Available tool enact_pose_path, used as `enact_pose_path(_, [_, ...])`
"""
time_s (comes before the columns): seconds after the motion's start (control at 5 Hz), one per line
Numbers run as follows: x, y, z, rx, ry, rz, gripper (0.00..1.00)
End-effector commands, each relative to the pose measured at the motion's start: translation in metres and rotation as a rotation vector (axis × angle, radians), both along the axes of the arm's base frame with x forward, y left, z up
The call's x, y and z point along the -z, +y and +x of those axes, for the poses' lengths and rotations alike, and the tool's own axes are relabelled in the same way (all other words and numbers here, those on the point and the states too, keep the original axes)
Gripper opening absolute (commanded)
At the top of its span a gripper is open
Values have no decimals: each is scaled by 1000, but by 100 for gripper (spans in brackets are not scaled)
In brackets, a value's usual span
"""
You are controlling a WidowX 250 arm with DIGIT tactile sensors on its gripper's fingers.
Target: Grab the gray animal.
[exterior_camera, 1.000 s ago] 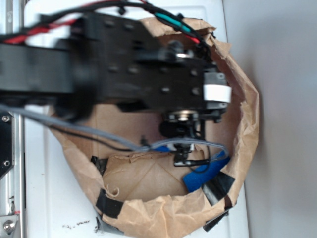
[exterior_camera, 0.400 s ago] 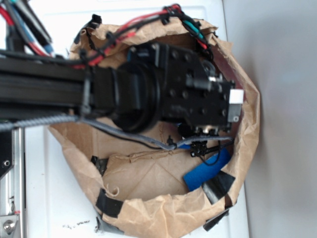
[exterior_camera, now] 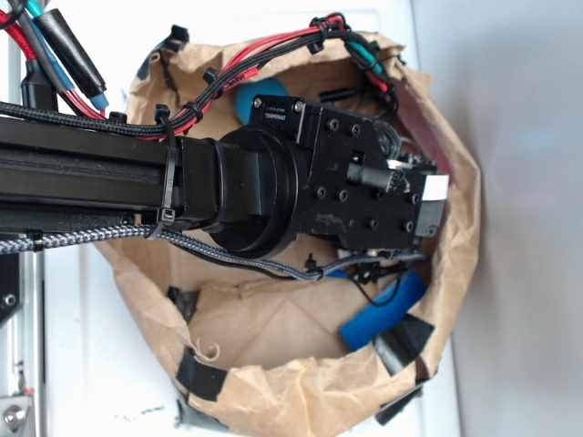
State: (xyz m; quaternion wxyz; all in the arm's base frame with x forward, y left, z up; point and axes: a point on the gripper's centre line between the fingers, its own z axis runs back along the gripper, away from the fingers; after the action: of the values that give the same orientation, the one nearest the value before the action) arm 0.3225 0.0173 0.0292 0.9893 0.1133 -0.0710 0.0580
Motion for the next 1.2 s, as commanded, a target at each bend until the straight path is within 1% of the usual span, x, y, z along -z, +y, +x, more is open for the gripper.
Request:
enact_pose_path(0.0, [-13, 0, 8, 14, -58, 6, 0])
enact_pose_path(0.2, [-41, 5, 2, 11, -121, -31, 0])
enact_pose_path(0.4, [-78, 12, -10, 22, -190, -106, 0])
enact_pose_path(0.6, [-103, 14, -22, 47, -213, -156, 0])
enact_pose_path(0.8, [-131, 16, -39, 97, -237, -150, 0])
enact_pose_path(1.0, [-139, 12, -50, 148, -259, -142, 0])
